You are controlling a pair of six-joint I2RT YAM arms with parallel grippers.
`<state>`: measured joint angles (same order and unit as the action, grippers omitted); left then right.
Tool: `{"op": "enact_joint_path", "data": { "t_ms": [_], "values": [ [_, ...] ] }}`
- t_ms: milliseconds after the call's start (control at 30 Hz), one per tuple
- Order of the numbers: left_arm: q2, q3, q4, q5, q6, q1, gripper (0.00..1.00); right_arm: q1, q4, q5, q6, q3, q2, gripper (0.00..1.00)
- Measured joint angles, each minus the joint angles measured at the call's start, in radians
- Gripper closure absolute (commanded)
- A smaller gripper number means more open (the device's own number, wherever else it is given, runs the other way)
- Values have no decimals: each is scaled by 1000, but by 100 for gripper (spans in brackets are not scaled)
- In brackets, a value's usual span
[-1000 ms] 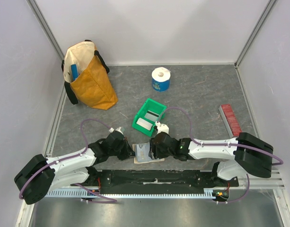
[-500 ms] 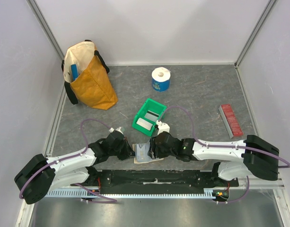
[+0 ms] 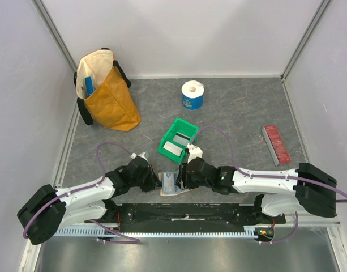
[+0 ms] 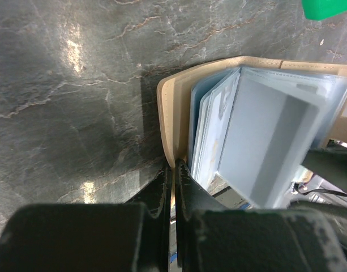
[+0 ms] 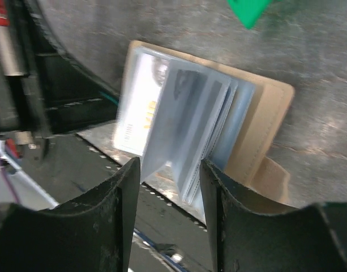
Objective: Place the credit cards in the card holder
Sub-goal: Turn over the card slot in the card holder.
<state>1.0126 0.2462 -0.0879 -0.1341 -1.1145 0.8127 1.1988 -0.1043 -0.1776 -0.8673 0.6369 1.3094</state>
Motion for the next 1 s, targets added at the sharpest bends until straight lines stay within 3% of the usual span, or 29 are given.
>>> {"op": "enact_joint_path", "data": {
  "t_ms": [467,600,1000],
  "values": [
    [0,0,5,-1,0,1,98,19,128,49,-30,6,-9,47],
    [-1,0,5,0,0,1,98,19,122,38,-29,7,-10,42],
    [-35,39,-77,11,17,1,98,14,-220,-248,-35,52,-123,41]
  ]
}}
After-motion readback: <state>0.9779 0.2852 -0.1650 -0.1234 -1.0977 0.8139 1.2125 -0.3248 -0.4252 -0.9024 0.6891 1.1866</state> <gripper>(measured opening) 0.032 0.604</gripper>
